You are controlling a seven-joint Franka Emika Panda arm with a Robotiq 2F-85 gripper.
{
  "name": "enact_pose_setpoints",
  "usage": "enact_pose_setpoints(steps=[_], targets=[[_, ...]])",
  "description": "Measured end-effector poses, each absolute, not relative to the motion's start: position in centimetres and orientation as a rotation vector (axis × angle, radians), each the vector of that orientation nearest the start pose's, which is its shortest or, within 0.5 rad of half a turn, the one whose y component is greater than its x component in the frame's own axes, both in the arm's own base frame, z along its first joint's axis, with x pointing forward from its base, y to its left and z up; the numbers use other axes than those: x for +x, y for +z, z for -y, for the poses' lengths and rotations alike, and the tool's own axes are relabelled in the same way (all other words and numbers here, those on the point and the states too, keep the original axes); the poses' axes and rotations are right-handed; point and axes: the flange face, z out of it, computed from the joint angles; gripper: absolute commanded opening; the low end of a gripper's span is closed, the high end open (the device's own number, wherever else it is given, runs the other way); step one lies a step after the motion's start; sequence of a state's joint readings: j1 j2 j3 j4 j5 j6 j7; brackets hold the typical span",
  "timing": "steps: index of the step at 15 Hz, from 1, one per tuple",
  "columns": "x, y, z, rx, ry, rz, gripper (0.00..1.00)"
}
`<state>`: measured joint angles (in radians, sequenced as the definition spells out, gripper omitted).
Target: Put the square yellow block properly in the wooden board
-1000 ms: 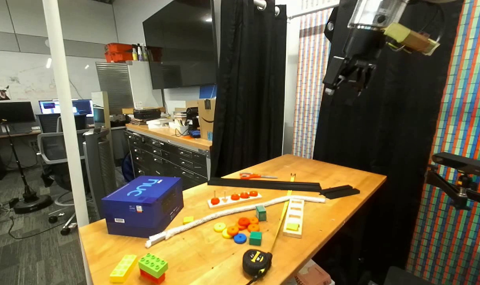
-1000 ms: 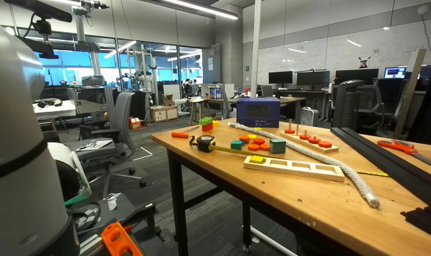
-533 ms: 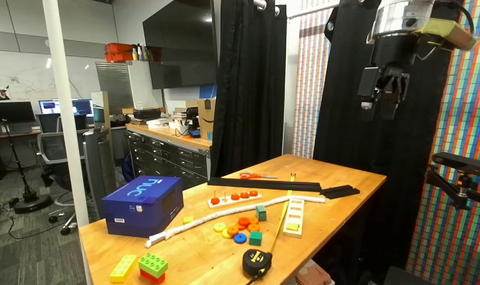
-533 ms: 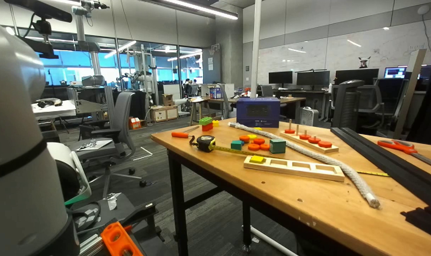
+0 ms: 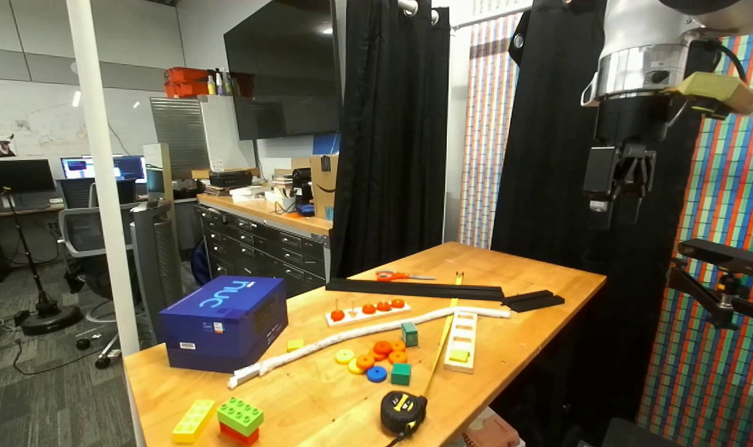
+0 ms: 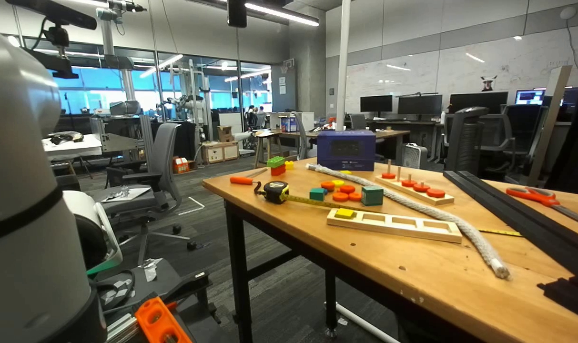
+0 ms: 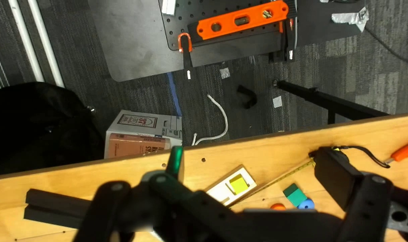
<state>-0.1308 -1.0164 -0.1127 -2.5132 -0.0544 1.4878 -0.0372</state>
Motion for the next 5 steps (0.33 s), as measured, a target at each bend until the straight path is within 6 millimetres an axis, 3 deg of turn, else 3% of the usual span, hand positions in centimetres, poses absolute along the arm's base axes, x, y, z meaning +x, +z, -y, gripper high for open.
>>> enact_pose_setpoints(steps=[5], targets=[[22.55,56.87,7.34,-3.09,0.002,-0.235,1.0]])
